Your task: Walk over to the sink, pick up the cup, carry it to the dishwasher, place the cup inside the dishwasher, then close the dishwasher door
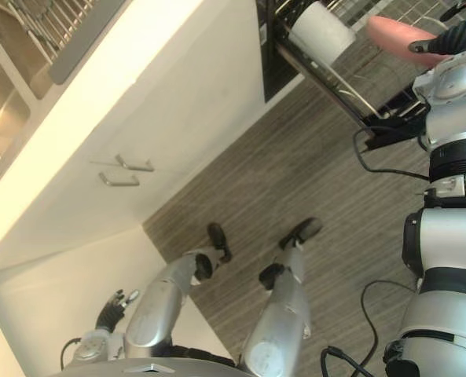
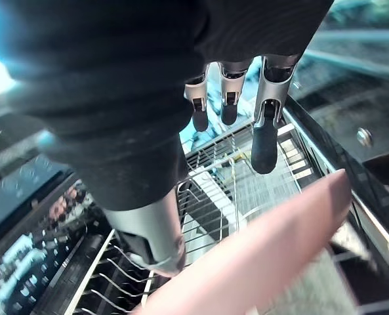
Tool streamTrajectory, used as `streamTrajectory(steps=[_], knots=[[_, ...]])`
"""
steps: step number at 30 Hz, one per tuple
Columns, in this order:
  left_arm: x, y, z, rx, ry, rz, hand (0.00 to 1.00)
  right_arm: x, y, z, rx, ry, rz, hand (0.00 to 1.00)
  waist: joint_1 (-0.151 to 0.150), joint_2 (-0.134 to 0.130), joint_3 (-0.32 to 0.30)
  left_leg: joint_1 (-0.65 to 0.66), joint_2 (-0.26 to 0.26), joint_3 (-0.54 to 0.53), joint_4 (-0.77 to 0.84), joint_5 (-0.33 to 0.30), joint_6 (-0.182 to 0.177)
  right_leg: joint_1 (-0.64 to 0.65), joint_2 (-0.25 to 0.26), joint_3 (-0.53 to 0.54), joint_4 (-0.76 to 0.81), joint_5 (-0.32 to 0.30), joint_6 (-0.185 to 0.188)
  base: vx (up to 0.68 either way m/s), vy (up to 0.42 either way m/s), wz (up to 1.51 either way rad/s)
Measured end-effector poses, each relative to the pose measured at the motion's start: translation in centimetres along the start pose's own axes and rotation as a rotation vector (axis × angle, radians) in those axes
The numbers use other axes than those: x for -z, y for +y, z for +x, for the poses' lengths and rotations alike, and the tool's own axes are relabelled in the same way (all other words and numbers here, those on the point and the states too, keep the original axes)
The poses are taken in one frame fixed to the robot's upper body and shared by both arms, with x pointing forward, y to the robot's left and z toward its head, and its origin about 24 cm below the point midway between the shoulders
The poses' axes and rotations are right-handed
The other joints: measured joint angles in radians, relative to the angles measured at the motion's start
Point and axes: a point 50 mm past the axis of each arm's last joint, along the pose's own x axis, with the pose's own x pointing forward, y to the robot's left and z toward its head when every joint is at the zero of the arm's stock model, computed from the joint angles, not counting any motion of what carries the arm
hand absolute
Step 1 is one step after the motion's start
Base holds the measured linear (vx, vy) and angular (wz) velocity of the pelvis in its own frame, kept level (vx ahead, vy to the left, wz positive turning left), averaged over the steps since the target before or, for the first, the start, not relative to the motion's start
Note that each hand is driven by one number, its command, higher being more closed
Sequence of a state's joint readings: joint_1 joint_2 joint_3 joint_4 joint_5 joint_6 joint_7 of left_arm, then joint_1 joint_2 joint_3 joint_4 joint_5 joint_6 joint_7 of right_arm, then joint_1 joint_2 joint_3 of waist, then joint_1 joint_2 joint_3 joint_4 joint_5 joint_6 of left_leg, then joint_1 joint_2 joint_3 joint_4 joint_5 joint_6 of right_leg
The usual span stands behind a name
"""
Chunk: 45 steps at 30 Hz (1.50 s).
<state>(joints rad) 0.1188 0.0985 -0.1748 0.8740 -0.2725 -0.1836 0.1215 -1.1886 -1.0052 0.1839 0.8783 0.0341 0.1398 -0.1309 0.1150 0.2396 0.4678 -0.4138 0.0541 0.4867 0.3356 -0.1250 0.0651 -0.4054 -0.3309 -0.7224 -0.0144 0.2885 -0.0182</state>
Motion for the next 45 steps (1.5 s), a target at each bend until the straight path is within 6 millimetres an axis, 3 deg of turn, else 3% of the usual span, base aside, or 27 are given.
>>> streamTrajectory(steps=[3,7,13,16,18,19,20,21,23,27,31,37,43,45], knots=[[0.3,0.1,-0.3,-0.003,-0.009,-0.012,0.0,-0.2,0.7,-0.1,-0.079,-0.028,0.152,0.0,-0.02,0.0,0.0,0.044,-0.012,-0.004,-0.026,0.003,-0.004,0.033,-0.01,-0.001,0.004,-0.011,0.012,0.06,0.085,0.0],[0.4,0.1,-0.3,0.002,-0.012,-0.015,0.0,-1.0,0.7,-0.3,-0.099,-0.079,0.185,0.0,-0.033,0.0,0.0,0.091,-0.018,-0.011,-0.051,0.008,-0.009,0.076,-0.012,-0.009,0.005,-0.019,0.019,0.08,0.069,0.04],[1.0,0.3,-0.7,-0.019,-0.006,-0.044,0.0,-0.1,-1.6,-0.3,0.041,-0.072,0.394,0.0,-0.069,-0.008,0.005,0.199,-0.028,-0.04,-0.086,0.007,-0.015,0.194,-0.008,-0.042,0.008,-0.025,0.041,0.11,0.04,0.12],[1.1,1.0,-0.7,-0.051,-0.006,-0.069,0.0,2.8,-4.5,-0.7,0.214,0.012,0.553,0.0,-0.087,-0.033,0.012,0.229,-0.028,-0.063,-0.087,0.001,-0.02,0.238,-0.007,-0.062,0.008,-0.034,0.049,0.08,0.031,0.16],[1.3,1.6,-0.7,-0.078,0.007,-0.077,0.0,8.3,-6.5,-1.9,0.35,0.201,0.698,0.0,-0.095,-0.064,0.011,0.255,-0.027,-0.074,-0.087,-0.002,-0.02,0.273,-0.007,-0.079,0.013,-0.042,0.056,0.06,0.025,0.12],[1.6,1.8,-0.8,-0.089,0.018,-0.081,0.0,9.9,-6.5,-2.4,0.371,0.257,0.735,0.0,-0.098,-0.073,0.007,0.263,-0.027,-0.076,-0.087,-0.005,-0.021,0.281,-0.009,-0.082,0.02,-0.047,0.059,0.07,0.037,0.06],[2.1,2.2,-0.9,-0.111,0.043,-0.078,0.0,12.8,-6.1,-3.6,0.398,0.368,0.776,0.0,-0.104,-0.092,-0.002,0.276,-0.026,-0.076,-0.09,-0.008,-0.022,0.287,-0.014,-0.082,0.039,-0.059,0.055,0.05,0.029,-0.01],[2.4,2.4,-1.0,-0.12,0.056,-0.072,0.0,14.2,-6.0,-4.3,0.407,0.421,0.779,1.0,-0.107,-0.101,-0.006,0.282,-0.026,-0.076,-0.091,-0.008,-0.023,0.291,-0.015,-0.082,0.043,-0.06,0.054,0.05,0.035,-0.04],[3.3,3.1,-1.3,-0.138,0.098,-0.04,0.0,17.8,-5.4,-6.6,0.431,0.572,0.774,1.0,-0.121,-0.133,-0.022,0.294,-0.027,-0.074,-0.095,-0.011,-0.023,0.297,-0.019,-0.082,0.053,-0.064,0.055,0.02,0.027,-0.05],[3.8,3.7,-1.5,-0.157,0.123,-0.012,0.0,20.2,-3.9,-8.3,0.412,0.685,0.799,1.0,-0.137,-0.157,-0.034,0.291,-0.027,-0.069,-0.105,-0.014,-0.029,0.287,-0.026,-0.08,0.066,-0.083,0.048,-0.03,0.024,-0.04],[3.9,3.7,-1.5,-0.145,0.123,0.03,0.0,20.6,-2.0,-8.6,0.34,0.738,0.794,1.0,-0.135,-0.154,-0.037,0.251,-0.027,-0.065,-0.113,0.008,-0.032,0.24,-0.026,-0.08,0.068,-0.084,0.045,-0.03,0.009,0.01],[4.3,3.1,-1.6,-0.118,0.142,0.092,0.0,17.6,-0.8,-6.3,0.233,0.712,0.649,1.0,-0.131,-0.123,-0.044,0.162,-0.034,-0.043,-0.101,0.031,-0.017,0.134,-0.028,-0.042,0.062,-0.043,0.026,-0.01,0.024,-0.08],[4.0,1.4,-1.3,-0.053,0.133,0.134,0.0,14.3,-1.4,-4.1,0.176,0.645,0.399,1.0,-0.096,-0.021,-0.034,0.067,-0.045,-0.032,-0.08,0.037,-0.002,0.048,-0.035,-0.027,0.036,-0.006,0.014,-0.02,0.047,0.01],[3.5,0.6,-0.9,-0.033,0.115,0.124,0.0,12.2,-1.6,-3.1,0.133,0.56,0.246,1.0,-0.074,0.013,-0.025,0.04,-0.045,-0.029,-0.076,0.041,0.004,0.021,-0.037,-0.023,0.034,-0.001,0.009,-0.04,0.046,0.01]])
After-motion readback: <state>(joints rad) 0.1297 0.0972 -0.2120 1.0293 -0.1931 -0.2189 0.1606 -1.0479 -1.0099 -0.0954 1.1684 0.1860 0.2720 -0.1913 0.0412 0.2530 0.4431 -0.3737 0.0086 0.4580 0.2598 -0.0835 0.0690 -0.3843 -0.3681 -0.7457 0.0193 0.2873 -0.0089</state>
